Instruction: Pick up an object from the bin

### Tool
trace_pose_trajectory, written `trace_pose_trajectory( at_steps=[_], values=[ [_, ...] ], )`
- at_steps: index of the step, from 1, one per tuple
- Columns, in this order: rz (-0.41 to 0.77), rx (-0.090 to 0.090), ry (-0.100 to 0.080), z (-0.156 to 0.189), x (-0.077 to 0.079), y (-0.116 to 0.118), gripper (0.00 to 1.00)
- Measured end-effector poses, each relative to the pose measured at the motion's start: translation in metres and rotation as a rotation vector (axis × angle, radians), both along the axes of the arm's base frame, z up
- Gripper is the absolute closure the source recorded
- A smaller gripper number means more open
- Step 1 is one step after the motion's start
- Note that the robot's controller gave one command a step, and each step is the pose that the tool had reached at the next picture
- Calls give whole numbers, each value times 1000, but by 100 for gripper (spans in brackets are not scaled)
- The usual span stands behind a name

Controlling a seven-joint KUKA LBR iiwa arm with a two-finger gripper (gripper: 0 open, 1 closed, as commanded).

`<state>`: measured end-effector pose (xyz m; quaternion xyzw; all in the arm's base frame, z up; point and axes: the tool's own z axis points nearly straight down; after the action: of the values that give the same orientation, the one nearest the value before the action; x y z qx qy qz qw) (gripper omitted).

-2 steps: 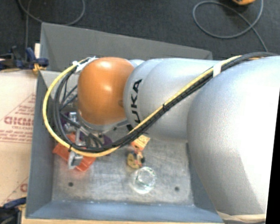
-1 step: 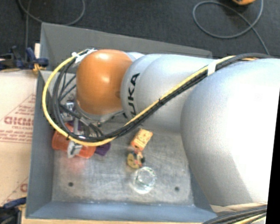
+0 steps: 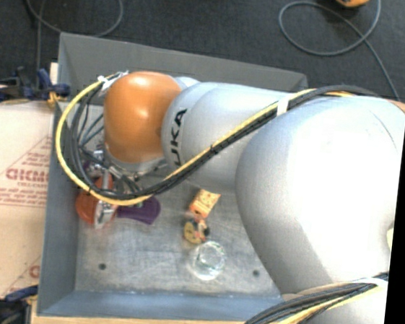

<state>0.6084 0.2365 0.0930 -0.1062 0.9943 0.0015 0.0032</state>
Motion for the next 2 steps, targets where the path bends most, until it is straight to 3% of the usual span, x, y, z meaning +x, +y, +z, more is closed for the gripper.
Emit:
trace_pose_trajectory(
  at_steps=[1, 2],
  values=[
    [132, -2, 3, 45, -4, 0, 100],
    [131, -2, 3, 45, -4, 0, 100]
  ],
)
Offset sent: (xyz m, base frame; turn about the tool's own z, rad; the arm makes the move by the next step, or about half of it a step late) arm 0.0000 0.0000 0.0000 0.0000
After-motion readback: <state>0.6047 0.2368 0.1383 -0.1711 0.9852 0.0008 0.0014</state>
